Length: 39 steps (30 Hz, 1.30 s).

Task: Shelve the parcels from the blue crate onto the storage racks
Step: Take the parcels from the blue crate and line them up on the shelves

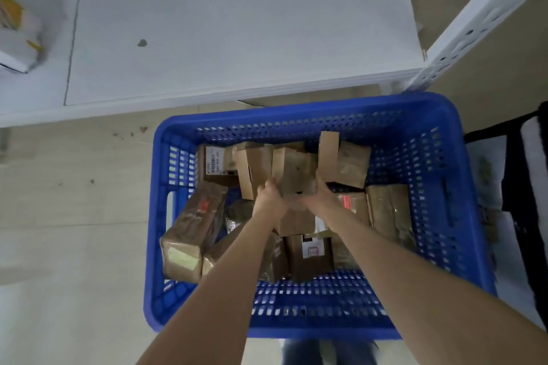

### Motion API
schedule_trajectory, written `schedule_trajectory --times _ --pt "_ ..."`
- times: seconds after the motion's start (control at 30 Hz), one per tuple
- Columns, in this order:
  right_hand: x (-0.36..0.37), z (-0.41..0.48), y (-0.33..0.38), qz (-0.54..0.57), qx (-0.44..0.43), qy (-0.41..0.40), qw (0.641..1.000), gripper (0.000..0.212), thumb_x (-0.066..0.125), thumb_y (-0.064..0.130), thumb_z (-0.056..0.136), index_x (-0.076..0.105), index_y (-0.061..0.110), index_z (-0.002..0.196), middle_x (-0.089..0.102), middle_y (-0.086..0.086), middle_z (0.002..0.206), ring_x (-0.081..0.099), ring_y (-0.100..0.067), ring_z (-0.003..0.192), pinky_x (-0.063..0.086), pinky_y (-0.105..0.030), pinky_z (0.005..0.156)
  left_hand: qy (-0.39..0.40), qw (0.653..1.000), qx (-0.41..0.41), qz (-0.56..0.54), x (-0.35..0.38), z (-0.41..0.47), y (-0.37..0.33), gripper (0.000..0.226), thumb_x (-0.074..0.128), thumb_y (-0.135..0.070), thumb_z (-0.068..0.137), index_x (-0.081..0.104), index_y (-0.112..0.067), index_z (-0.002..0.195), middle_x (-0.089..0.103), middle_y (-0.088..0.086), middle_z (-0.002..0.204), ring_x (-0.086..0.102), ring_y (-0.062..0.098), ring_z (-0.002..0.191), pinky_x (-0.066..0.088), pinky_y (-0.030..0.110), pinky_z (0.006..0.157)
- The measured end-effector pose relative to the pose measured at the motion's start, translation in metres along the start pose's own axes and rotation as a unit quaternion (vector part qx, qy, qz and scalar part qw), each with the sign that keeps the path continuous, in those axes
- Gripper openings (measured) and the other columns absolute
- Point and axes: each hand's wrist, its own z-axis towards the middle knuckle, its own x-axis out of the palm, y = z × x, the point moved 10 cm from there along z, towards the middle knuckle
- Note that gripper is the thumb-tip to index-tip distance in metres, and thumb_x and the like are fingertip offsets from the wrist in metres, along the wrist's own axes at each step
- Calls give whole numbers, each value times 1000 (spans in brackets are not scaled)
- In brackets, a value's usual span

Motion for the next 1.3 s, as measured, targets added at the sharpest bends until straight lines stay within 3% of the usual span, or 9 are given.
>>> schedule_trajectory --times 0.27,0.37,0.47,0.6,0.73,0.9,1.07,1.2,1.3 --pt "16 25 -17 88 18 24 996 63 38 58 95 12 40 150 29 -3 155 39 -31 134 42 -46 103 -62 987 -94 -118 7 37 21 40 33 -20 100 43 0 133 41 22 139 41 37 128 35 40 103" --pt "6 28 -16 113 15 12 993 79 43 75 82 20 40 149 38 -4 149 44 -31 130 41 -51 103 -11 976 -71 -208 10 35 10 34 43 -17 98 57 0 123 57 18 130 53 34 121 45 39 100" --pt "-6 34 -27 147 26 -28 988 123 55 93 45 31 28 146 48 -4 142 48 -29 126 40 -51 104 71 947 -91 -299 27 18 -2 29 46 -12 96 59 -6 121 60 13 127 58 29 117 47 39 92" --pt "-29 2 -21 155 24 -70 985 91 81 57 57 48 17 131 63 -6 117 61 -25 104 50 -46 93 105 954 -67 -271 27 -4 -10 22 49 -4 93 63 -8 109 62 10 122 57 16 102 45 32 84" --pt "-44 -41 0 209 15 -72 975 44 70 19 82 53 12 122 67 -11 106 66 -26 91 55 -40 80 10 963 -39 -266 -22 -42 -8 39 53 -9 90 52 -10 129 61 8 122 57 21 103 44 30 81" --pt "-54 -120 49 246 -12 -36 969 37 67 13 86 51 16 120 66 -5 92 63 -19 74 45 -28 57 -19 977 -37 -209 -84 -106 -10 55 59 -36 88 43 -13 136 60 4 123 57 23 109 45 32 88" --pt "-56 -202 102 271 -39 17 962 44 69 13 83 54 15 124 68 -10 98 67 -26 84 53 -36 69 11 973 -15 -229 -137 -180 -33 63 54 -51 89 43 -9 134 63 4 112 60 20 97 48 31 81" --pt "-56 -268 152 224 -89 59 969 40 64 22 89 50 23 127 68 -8 103 67 -25 84 53 -37 68 -10 962 8 -273 -192 -233 -53 73 47 -62 87 39 -12 139 56 8 129 58 26 113 47 42 97" --pt "-56 -320 189 201 -110 115 967 29 53 31 96 54 19 123 71 -6 90 71 -21 75 55 -32 62 -64 933 12 -353 -247 -276 -64 59 52 -53 89 43 -14 133 55 4 123 58 24 105 51 37 86"
